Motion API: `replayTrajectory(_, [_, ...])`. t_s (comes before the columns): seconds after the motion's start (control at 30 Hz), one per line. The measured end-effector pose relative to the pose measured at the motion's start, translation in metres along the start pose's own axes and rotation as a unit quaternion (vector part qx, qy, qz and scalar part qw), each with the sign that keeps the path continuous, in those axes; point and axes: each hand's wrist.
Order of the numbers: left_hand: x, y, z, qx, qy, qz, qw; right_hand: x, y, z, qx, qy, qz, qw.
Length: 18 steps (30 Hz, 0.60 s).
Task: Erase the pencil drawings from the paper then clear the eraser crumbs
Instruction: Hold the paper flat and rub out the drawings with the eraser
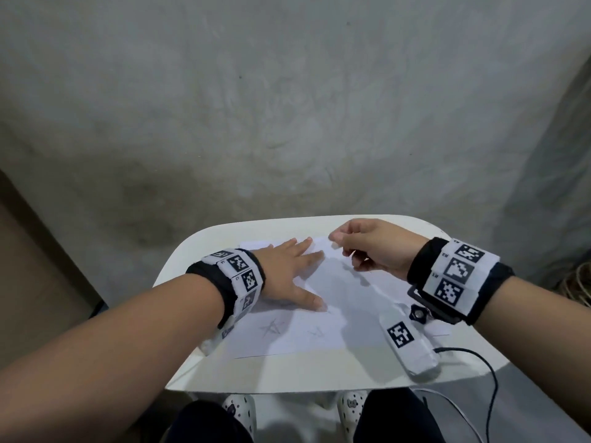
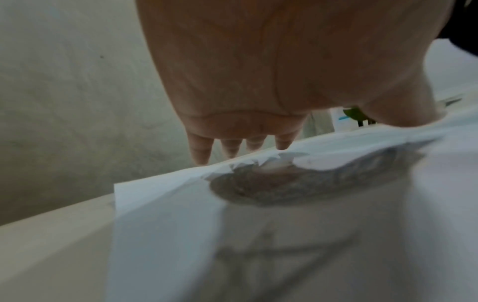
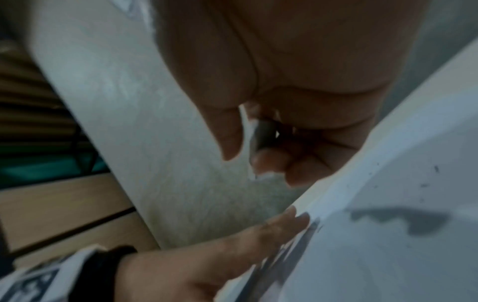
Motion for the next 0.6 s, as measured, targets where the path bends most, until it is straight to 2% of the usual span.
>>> replayTrajectory(0.07, [-0.006,-0.003,0.003,-0.016,-0.027,0.001,0.999,-0.006,0.000,0.003,-0.113,-0.033,-0.020,0.993])
replayTrajectory(0.1, [-0.008,-0.004,0.005,-0.011,-0.047,0.001,0.999,-0.008,0.000,0.006,-0.197,-0.052,-0.030,0.979])
replayTrajectory(0.17, [-0.009,-0.003,0.007,0.005,-0.069,0.002,0.998,-0.009,0.000,0.013,-0.367,-0.068,-0.055,0.926])
replayTrajectory(0.23, [-0.006,-0.002,0.003,0.003,-0.066,0.001,0.998,-0.007,-0.005,0.020,-0.481,-0.052,-0.069,0.872])
replayTrajectory(0.3, [0.000,-0.002,-0.001,0.002,-0.063,-0.002,0.998,-0.001,-0.007,0.024,-0.524,-0.051,-0.063,0.848])
replayTrajectory(0.47, [0.011,-0.003,0.001,0.010,-0.070,-0.011,0.997,0.004,-0.002,0.032,-0.574,-0.063,0.010,0.816])
replayTrajectory(0.6, [0.009,-0.002,-0.002,0.010,-0.073,-0.012,0.997,0.006,0.001,0.048,-0.652,-0.080,0.026,0.754])
Point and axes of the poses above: each hand's wrist, its own x-axis towards the middle knuckle, its own z-axis out of the palm, y = z × x, and after that the axes turned 14 degrees about x, right-handed
